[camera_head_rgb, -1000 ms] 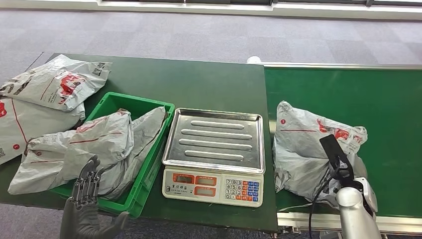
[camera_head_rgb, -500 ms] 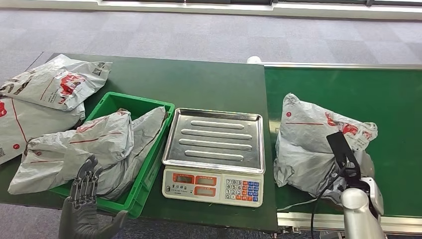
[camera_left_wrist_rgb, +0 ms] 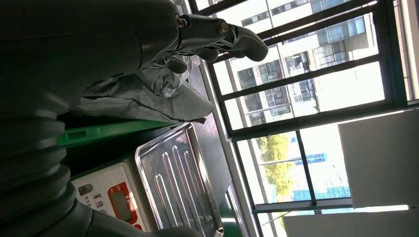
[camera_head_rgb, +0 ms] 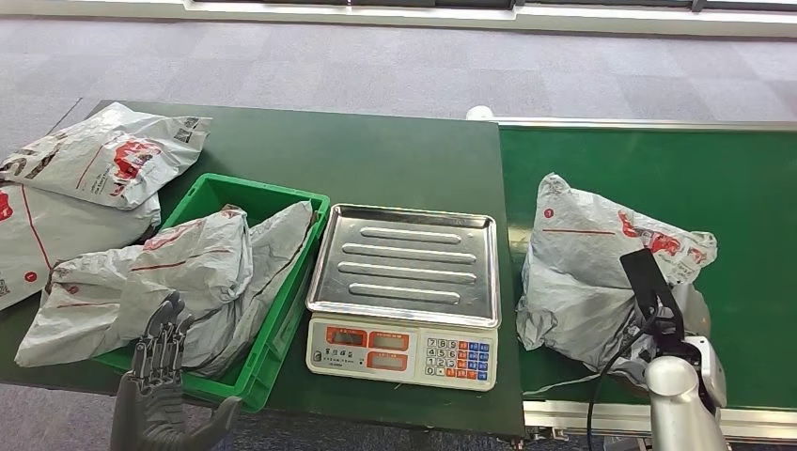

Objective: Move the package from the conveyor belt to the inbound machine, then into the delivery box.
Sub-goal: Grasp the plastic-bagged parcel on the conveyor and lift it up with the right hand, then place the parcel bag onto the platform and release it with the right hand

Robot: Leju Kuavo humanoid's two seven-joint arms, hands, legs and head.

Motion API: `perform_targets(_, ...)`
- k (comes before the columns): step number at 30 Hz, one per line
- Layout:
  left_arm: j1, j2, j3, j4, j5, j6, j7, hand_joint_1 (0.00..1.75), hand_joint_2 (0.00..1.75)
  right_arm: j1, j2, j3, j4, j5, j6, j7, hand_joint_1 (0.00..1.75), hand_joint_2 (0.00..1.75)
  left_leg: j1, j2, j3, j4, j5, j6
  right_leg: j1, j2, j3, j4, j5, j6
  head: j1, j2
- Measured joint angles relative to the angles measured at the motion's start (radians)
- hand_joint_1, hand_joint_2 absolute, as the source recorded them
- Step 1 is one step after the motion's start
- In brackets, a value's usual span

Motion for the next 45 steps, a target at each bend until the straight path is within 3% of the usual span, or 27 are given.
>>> perform_targets(3, -0.001, 0.000, 0.000, 0.000, 0.000, 0.000, -0.004, 0.00, 1.75, 0.005, 0.003, -0.005, -0.013, -0.032, -0.030, -0.042, 1.75, 1.75, 0.000, 0.000, 0.000, 0.000, 0.000, 0.000, 0.000, 0.000, 0.000, 0.000, 0.000, 0.000, 0.000, 0.000)
perform_targets(5, -0.003, -0.001, 0.000, 0.002, 0.000, 0.000, -0.013, 0.00, 1.75, 0.012, 0.011, -0.018, -0.041, -0.113, -0.080, -0.124, 1.75, 1.75, 0.000, 0.000, 0.000, 0.000, 0.000, 0.000, 0.000, 0.000, -0.001, 0.000, 0.000, 0.000, 0.000, 0.000)
perform_targets(11, -0.017, -0.003, -0.008, 0.015, 0.002, 0.032, -0.039, 0.00, 1.75, 0.050, 0.085, -0.144, -0.282, -0.519, -0.350, -0.558, 1.75, 1.75, 0.000, -0.002, -0.001, 0.000, 0.000, 0.000, 0.000, -0.002, -0.001, 0.000, 0.000, 0.000, 0.000, 0.000)
perform_targets(15, -0.026, -0.001, -0.020, 0.015, 0.012, 0.116, -0.047, 0.00, 1.75, 0.085, 0.153, -0.176, -0.489, -0.659, -0.424, -0.733, 1.75, 1.75, 0.000, 0.000, -0.008, -0.001, -0.002, -0.001, 0.000, 0.000, 0.000, 0.001, -0.002, -0.001, 0.000, 0.000)
perform_targets(17, -0.014, 0.006, -0.021, -0.002, 0.029, 0.237, -0.062, 0.00, 1.75, 0.087, 0.180, -0.130, -0.555, -0.647, -0.458, -0.774, 1.75, 1.75, 0.000, 0.001, -0.010, -0.002, -0.004, -0.003, 0.001, 0.001, 0.002, 0.002, -0.003, -0.003, 0.000, 0.000)
perform_targets(19, 0.008, 0.020, -0.020, -0.034, 0.055, 0.331, -0.072, 0.00, 1.75, 0.074, 0.203, -0.005, -0.575, -0.603, -0.556, -0.792, 1.75, 1.75, 0.000, 0.004, -0.004, -0.002, -0.003, -0.003, 0.002, 0.003, 0.001, 0.003, -0.004, -0.004, 0.000, 0.000)
perform_targets(22, 0.043, 0.036, -0.019, -0.079, 0.072, 0.367, -0.076, 0.00, 1.75, 0.057, 0.224, 0.225, -0.574, -0.611, -0.634, -0.796, 1.75, 1.75, 0.001, 0.003, 0.004, -0.002, -0.001, -0.004, 0.003, 0.001, 0.000, 0.003, -0.004, -0.005, 0.000, 0.000)
perform_targets(27, 0.074, 0.047, -0.017, -0.115, 0.072, 0.381, -0.077, 0.00, 1.75, 0.041, 0.214, 0.385, -0.576, -0.694, -0.642, -0.772, 1.75, 1.75, 0.001, -0.003, 0.002, -0.002, 0.001, -0.005, 0.002, -0.005, 0.002, 0.003, -0.004, -0.006, 0.000, 0.000)
perform_targets(29, 0.077, 0.051, -0.017, -0.121, 0.069, 0.382, -0.077, 0.00, 1.75, 0.030, 0.199, 0.424, -0.571, -0.690, -0.590, -0.695, 1.75, 1.75, 0.001, -0.002, -0.001, -0.002, 0.000, -0.005, 0.002, -0.003, 0.001, 0.003, -0.004, -0.006, 0.000, 0.000)
perform_targets(31, 0.079, 0.053, -0.017, -0.124, 0.059, 0.383, -0.077, 0.00, 1.75, -0.005, 0.175, 0.465, -0.535, -0.622, -0.439, -0.505, 1.75, 1.75, 0.001, 0.000, -0.004, -0.003, -0.001, -0.005, 0.002, -0.001, 0.001, 0.003, -0.004, -0.006, 0.000, 0.000)
perform_targets(34, 0.077, 0.057, -0.018, -0.122, 0.042, 0.362, -0.076, 0.00, 1.75, -0.100, 0.149, 0.522, -0.403, -0.429, -0.118, -0.174, 1.75, 1.75, 0.001, 0.004, -0.003, -0.002, 0.000, -0.005, 0.002, 0.002, 0.000, 0.003, -0.002, -0.006, 0.000, 0.000)
perform_targets(36, 0.073, 0.060, -0.018, -0.117, 0.038, 0.331, -0.074, 0.00, 1.75, -0.164, 0.150, 0.559, -0.297, -0.339, 0.014, -0.071, 1.75, 1.75, 0.001, 0.002, -0.001, -0.002, 0.004, -0.005, 0.002, 0.000, -0.002, 0.003, 0.001, -0.006, 0.000, 0.000)
perform_targets(39, 0.069, 0.061, -0.017, -0.110, 0.037, 0.299, -0.069, 0.00, 1.75, -0.237, 0.160, 0.601, -0.170, -0.290, 0.079, -0.020, 1.75, 1.75, 0.001, -0.003, -0.004, -0.002, 0.008, -0.005, 0.003, -0.004, -0.005, 0.004, 0.003, -0.006, 0.000, 0.000)
perform_targets(45, 0.063, 0.061, -0.016, -0.102, 0.037, 0.287, -0.068, 0.00, 1.75, -0.303, 0.172, 0.639, -0.050, -0.281, 0.093, -0.008, 1.75, 1.75, 0.001, -0.003, -0.005, -0.002, 0.008, -0.005, 0.003, -0.004, -0.006, 0.004, 0.003, -0.006, 0.000, 0.000)
